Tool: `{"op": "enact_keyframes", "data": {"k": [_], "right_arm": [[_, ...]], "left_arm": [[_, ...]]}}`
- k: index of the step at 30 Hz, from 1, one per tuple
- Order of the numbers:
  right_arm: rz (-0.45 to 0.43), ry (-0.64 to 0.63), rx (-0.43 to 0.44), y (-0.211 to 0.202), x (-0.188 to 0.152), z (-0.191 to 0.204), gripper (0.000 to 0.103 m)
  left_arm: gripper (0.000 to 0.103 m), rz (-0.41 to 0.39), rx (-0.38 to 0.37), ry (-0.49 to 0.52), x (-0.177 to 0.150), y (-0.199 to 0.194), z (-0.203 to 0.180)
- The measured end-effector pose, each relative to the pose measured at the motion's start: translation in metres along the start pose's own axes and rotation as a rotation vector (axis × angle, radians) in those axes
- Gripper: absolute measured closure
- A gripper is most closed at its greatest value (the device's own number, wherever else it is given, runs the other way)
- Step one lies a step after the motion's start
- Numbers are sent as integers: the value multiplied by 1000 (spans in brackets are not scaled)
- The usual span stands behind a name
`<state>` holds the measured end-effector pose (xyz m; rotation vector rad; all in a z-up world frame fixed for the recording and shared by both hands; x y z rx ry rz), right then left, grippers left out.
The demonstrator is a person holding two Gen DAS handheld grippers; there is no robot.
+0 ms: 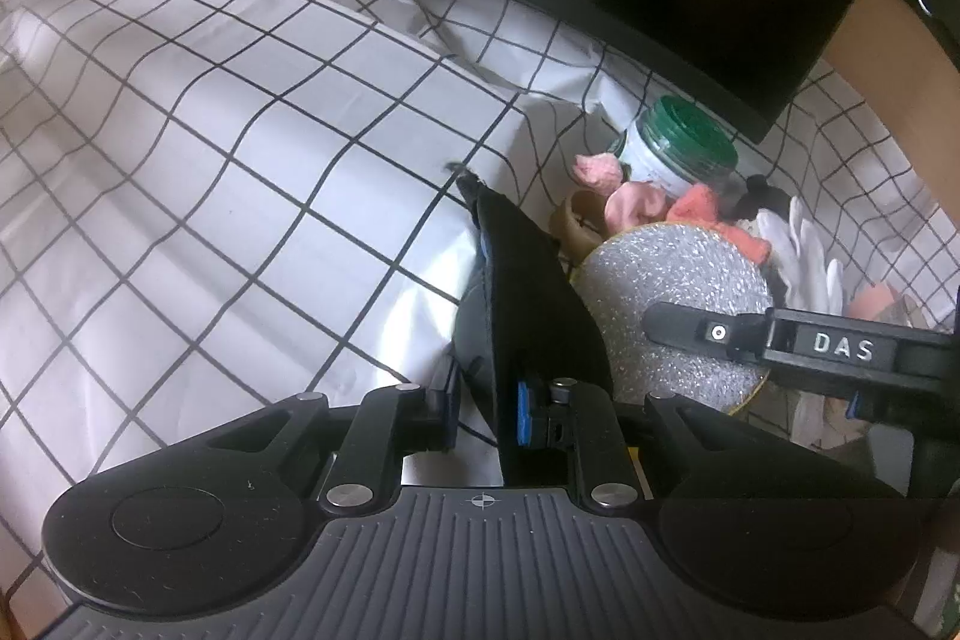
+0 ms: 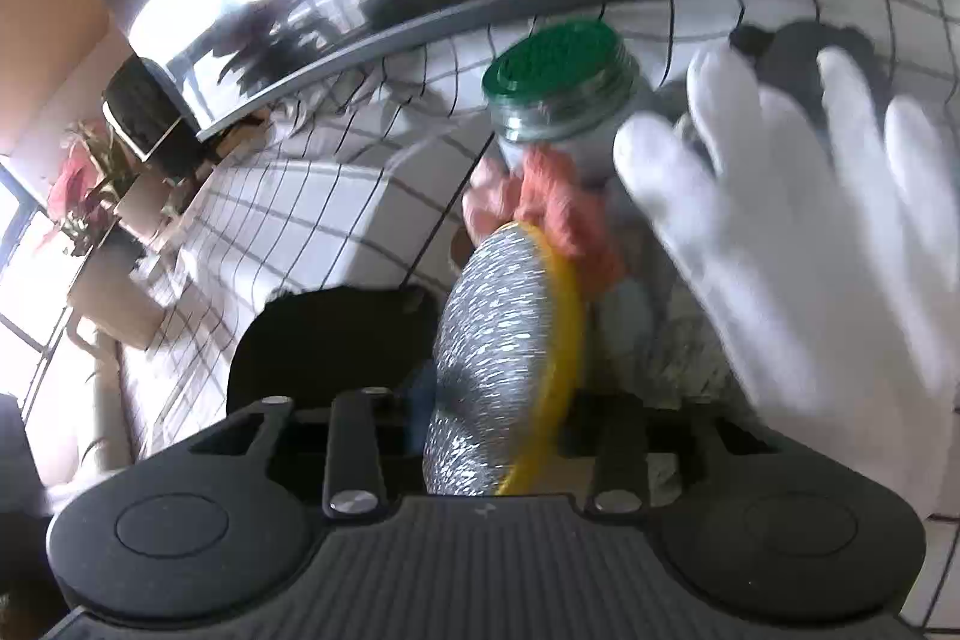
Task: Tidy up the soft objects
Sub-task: 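Grasp the yellow-rimmed glitter pad with the right tool while the left holds the pouch, then carry the pouch and glitter pad into the pink box and open both tools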
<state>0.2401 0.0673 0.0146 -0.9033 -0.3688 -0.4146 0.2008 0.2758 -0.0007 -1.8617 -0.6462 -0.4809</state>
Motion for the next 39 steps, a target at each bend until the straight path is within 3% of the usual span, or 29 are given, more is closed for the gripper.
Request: {"op": "enact_keyframes", "data": {"k": [3, 11, 19, 25, 28, 32, 39], "right_arm": [[6, -33, -2, -6, 3, 8, 87], [-37, -185, 20, -62, 13, 48, 88], [-194, -273, 1, -143, 59, 52, 88], [-352, -298, -117, -218, 88, 23, 88], [-433, -276, -209, -262, 98, -12, 88], [-511, -253, -378, -309, 96, -64, 88], [-482, -133, -575, -345, 80, -159, 88]], "left_arm": [[84, -40, -20, 3, 3, -13, -4], [84, -196, -61, -12, 34, -60, -15], [84, -316, -125, 68, 75, -89, -57], [84, -346, -253, 125, 93, -87, -127], [84, -321, -340, 174, 92, -77, -174], [84, -229, -474, 253, 77, -48, -250], [84, -27, -649, 338, 26, 23, -369]]}}
Point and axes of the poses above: each gripper's, at about its wrist camera, not at the fingertips, and y roughly the way its jaws point, z to its left, x to its top, the point moved 4 cm from there along y, roughly the way its jaws point, and after that the axes turned 1 degree about -z, right-handed, at the moved point
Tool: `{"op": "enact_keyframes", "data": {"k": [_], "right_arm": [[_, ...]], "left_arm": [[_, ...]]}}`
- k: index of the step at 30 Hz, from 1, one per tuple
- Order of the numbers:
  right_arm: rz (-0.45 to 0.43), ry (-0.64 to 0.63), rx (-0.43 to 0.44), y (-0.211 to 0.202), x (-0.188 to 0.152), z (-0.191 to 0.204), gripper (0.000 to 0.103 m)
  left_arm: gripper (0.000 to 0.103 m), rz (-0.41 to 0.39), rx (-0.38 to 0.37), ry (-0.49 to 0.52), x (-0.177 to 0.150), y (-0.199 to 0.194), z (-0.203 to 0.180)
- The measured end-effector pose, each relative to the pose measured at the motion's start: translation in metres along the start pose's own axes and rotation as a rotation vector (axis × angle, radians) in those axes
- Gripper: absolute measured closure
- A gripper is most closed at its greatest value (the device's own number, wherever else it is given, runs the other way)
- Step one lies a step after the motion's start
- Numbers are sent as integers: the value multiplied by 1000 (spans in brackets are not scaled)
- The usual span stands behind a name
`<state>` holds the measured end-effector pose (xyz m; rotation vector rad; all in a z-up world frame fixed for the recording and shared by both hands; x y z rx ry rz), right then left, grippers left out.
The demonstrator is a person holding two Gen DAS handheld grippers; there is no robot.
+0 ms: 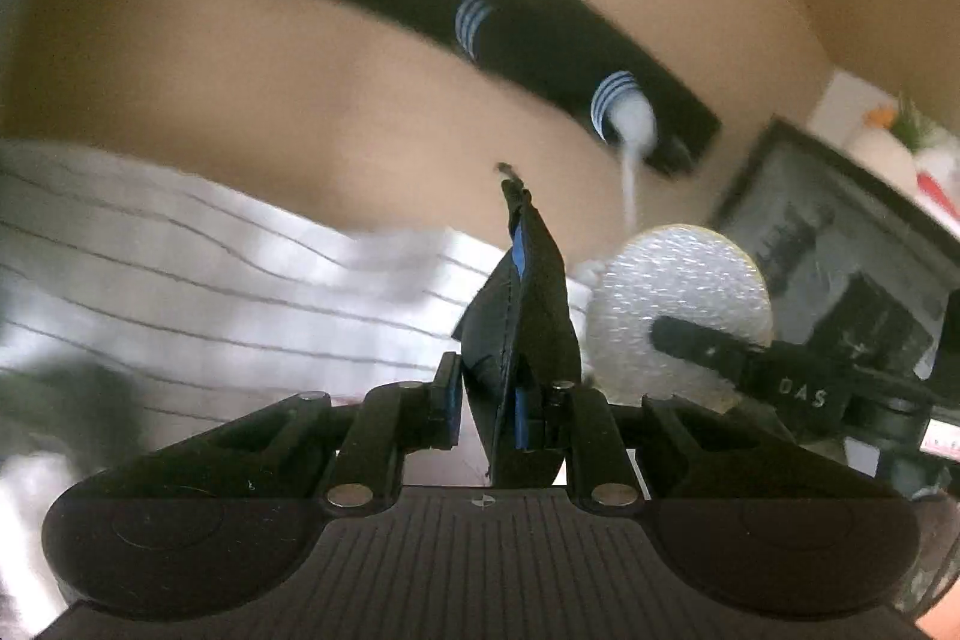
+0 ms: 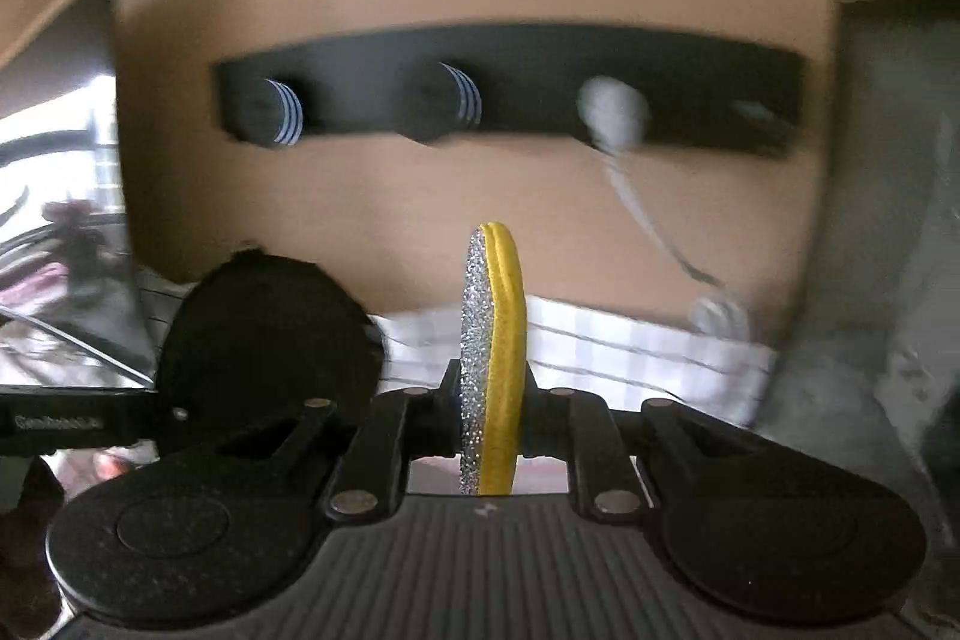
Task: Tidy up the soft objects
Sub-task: 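Carry the pouch and glitter pad into the pink box and open both tools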
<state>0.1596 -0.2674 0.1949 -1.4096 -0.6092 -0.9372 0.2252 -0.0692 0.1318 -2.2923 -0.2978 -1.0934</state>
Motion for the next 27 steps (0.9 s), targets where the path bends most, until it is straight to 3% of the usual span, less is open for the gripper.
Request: {"op": "enact_keyframes", "data": {"k": [2, 4, 7, 9, 14, 16, 19, 22, 27], "right_arm": [[24, 30, -31, 8, -9, -20, 88], [45, 46, -58, 16, -18, -34, 88], [75, 48, -81, 29, -32, -42, 88], [93, 30, -86, 36, -41, -45, 88], [129, -97, -127, 64, -57, -21, 88], [161, -116, -113, 75, -65, -11, 76], [227, -8, 21, 80, -74, -1, 55], [235, 59, 73, 76, -78, 6, 53], [222, -18, 58, 54, -94, 30, 49]], "left_arm": [[83, 83, -28, -40, -12, 38, -5], [82, 154, 24, -21, -24, 67, -2], [80, 123, 124, 90, -36, 81, 0], [80, 91, 143, 80, -33, 79, 1], [80, 4, 175, 66, -18, 45, 8], [80, -24, 184, 45, -16, 26, 13], [80, -40, 229, 11, -23, -3, 26], [80, -56, 288, -4, -34, -38, 34], [80, -69, 352, 20, -64, -94, 59]]}}
Point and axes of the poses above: each gripper's, at about its wrist camera, not at the fingertips, and y roughly the way its jaws point, z to its left, x to its top, the point moved 4 cm from there along y, roughly the way its jaws point, and after that the axes turned 1 degree about -z, right-handed, at the moved point
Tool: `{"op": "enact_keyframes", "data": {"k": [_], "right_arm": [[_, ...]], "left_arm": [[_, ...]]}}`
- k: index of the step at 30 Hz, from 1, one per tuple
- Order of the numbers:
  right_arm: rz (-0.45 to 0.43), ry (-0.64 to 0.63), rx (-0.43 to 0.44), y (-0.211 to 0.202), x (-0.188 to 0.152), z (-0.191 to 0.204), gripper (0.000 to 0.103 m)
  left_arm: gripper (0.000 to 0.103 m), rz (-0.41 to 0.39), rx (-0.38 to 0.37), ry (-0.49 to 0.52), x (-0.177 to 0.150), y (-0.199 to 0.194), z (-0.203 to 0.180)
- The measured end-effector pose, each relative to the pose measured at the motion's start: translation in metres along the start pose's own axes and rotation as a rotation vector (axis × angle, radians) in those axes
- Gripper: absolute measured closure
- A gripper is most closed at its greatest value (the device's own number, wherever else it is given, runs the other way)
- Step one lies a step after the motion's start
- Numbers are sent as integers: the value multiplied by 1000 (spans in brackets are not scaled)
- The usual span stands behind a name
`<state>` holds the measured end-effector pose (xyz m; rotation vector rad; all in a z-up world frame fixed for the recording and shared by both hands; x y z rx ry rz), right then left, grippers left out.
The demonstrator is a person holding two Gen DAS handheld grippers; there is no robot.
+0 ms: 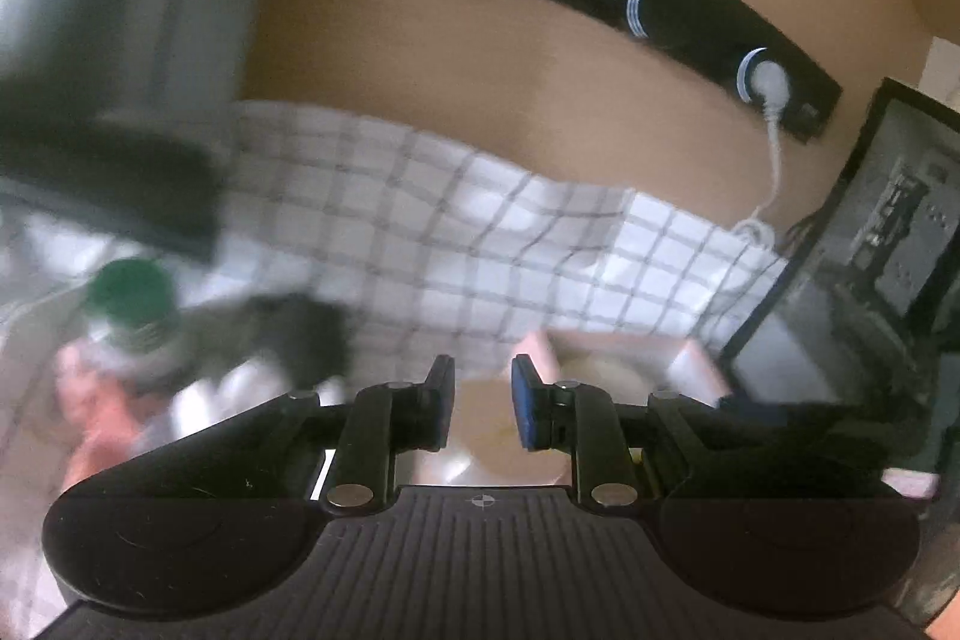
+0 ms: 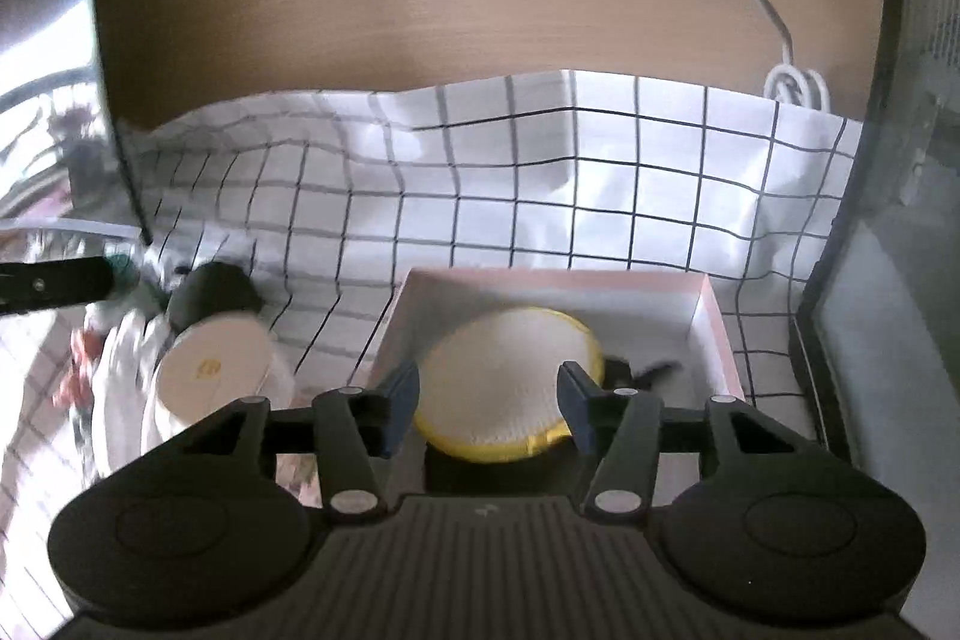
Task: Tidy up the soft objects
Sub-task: 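Carry the pouch and glitter pad into the pink box and open both tools, then close the left tool on the grey-and-orange sock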
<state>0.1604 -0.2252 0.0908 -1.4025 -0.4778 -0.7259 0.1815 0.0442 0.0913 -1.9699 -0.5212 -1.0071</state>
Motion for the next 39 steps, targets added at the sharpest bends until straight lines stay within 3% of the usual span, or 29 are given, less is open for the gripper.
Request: {"op": "enact_keyframes", "data": {"k": [3, 9, 13, 18, 21, 24, 29, 34, 39], "right_arm": [[-24, -65, -14, -18, -17, 17, 42], [-56, -166, -8, -46, -47, 57, 34], [-29, -229, 33, -48, -61, 92, 32], [38, -276, 97, -38, -72, 130, 32], [47, -296, 112, -39, -77, 147, 32], [51, -321, 123, -43, -83, 158, 32], [69, -321, 96, -44, -88, 156, 32], [98, -287, 78, -41, -93, 145, 32], [115, -258, 69, -38, -97, 136, 32]], "left_arm": [[80, 5, 52, -59, -20, -26, 39], [80, 35, 290, -193, -57, -62, 129], [80, 49, 381, -257, -69, -77, 170], [80, 74, 315, -225, -68, -72, 179], [80, 98, 180, -329, -63, -56, 182], [80, 108, 130, -412, -59, -37, 183], [80, 167, 173, -449, -53, 3, 181], [80, 176, 244, -464, -49, 29, 183], [79, 180, 248, -464, -41, 45, 180]]}}
Point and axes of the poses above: each gripper's, at about its wrist camera, not at the fingertips, and y roughly the way its jaws point, z to its left, x to its top, the point moved 4 cm from there along y, roughly the way its jaws point, and after that the axes turned 1 degree about -z, right-handed, at the moved point
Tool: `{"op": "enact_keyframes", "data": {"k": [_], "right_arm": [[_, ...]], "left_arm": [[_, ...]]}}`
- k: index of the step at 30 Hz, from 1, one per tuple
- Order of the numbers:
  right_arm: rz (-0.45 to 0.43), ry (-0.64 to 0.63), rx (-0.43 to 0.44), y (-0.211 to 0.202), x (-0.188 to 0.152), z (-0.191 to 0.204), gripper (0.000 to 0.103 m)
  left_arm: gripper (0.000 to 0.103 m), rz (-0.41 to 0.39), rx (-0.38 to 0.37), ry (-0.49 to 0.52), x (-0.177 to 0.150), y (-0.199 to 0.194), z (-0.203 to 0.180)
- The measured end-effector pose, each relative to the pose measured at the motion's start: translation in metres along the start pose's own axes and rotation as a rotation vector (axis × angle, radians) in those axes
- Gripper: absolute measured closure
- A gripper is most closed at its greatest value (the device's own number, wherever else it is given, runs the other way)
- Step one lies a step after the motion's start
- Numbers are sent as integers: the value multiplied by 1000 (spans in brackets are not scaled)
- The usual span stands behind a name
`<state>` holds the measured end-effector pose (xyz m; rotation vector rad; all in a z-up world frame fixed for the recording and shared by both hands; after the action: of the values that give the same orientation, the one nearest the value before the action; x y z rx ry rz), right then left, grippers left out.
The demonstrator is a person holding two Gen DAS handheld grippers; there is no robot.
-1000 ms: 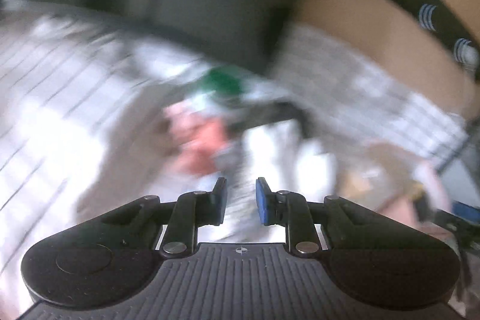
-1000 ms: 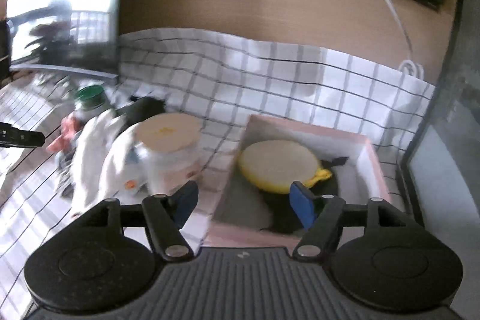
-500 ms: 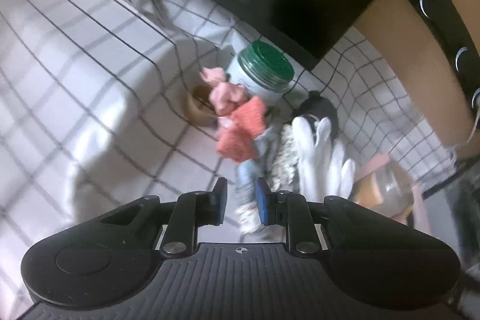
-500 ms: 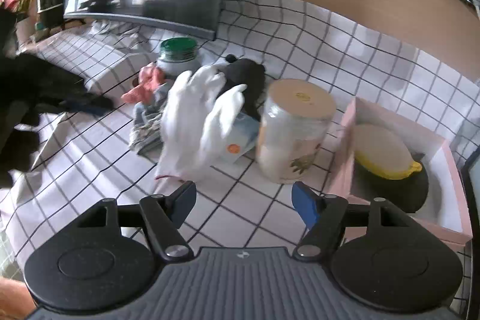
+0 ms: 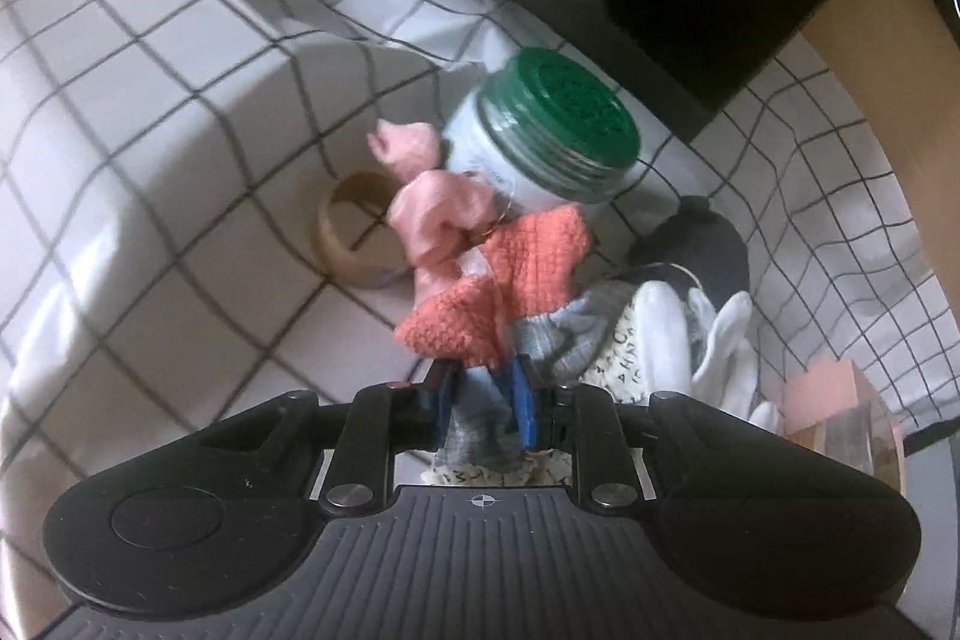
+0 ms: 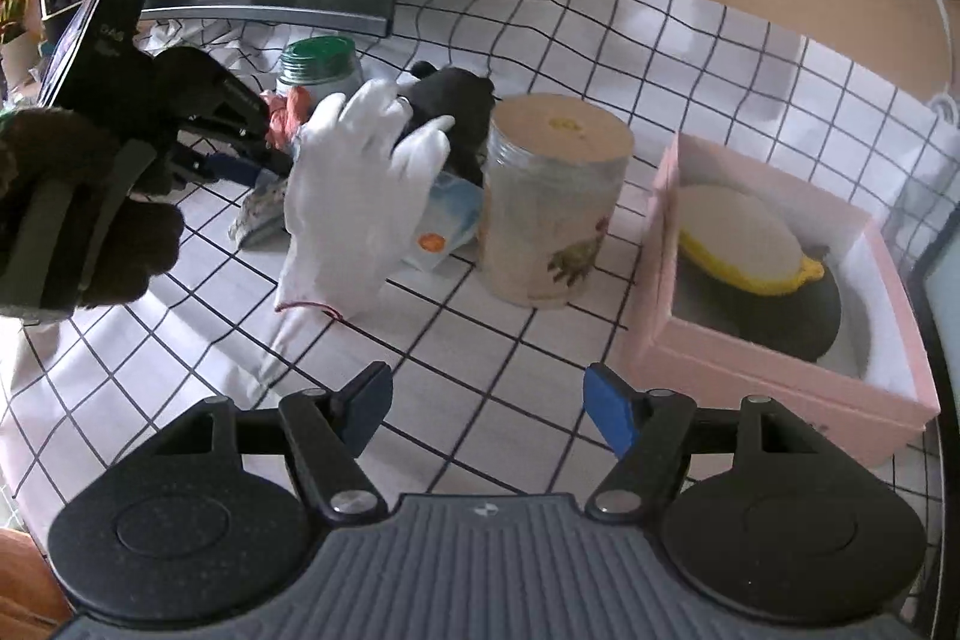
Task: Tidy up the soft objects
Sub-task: 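Close the left tool on the grey-and-orange sock, then lift the sock up from the table with the left tool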
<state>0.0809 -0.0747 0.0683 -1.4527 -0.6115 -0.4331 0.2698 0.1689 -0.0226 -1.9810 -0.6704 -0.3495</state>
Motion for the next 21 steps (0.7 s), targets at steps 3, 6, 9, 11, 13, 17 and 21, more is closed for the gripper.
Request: {"op": "enact_keyframes", "data": {"k": [3, 6, 9, 11, 13, 17, 21], "right_arm": [[3, 15, -1, 1, -2, -7, 32], [5, 30, 1, 3, -3, -11, 32], [4, 35, 9, 6, -3, -13, 32], [0, 29, 19, 7, -2, -12, 32], [-6, 18, 27, 8, 0, -10, 32], [-10, 9, 38, 10, 2, -9, 32], [-11, 3, 49, 12, 4, -6, 32]], "left_arm": [[71, 18, -26, 36, 0, 6, -11], [72, 19, -5, 116, -4, 9, -21], [79, 27, 43, 127, -6, 7, -24], [85, 28, 58, 120, -10, 5, -26], [89, 19, 56, 154, -14, 2, -30], [91, -34, 26, 199, -21, -17, -34], [91, -97, 41, 244, -25, -46, -28]]}}
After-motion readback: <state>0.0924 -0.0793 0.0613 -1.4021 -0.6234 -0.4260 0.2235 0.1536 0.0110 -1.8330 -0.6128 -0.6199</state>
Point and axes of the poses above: each gripper's, at about its wrist camera, not at the fingertips, and y roughly the way its jaws point, z to its left, x to its top, the point moved 4 cm from there along y, roughly the way its jaws point, and after that the axes turned 1 degree about -z, right-handed, at the moved point
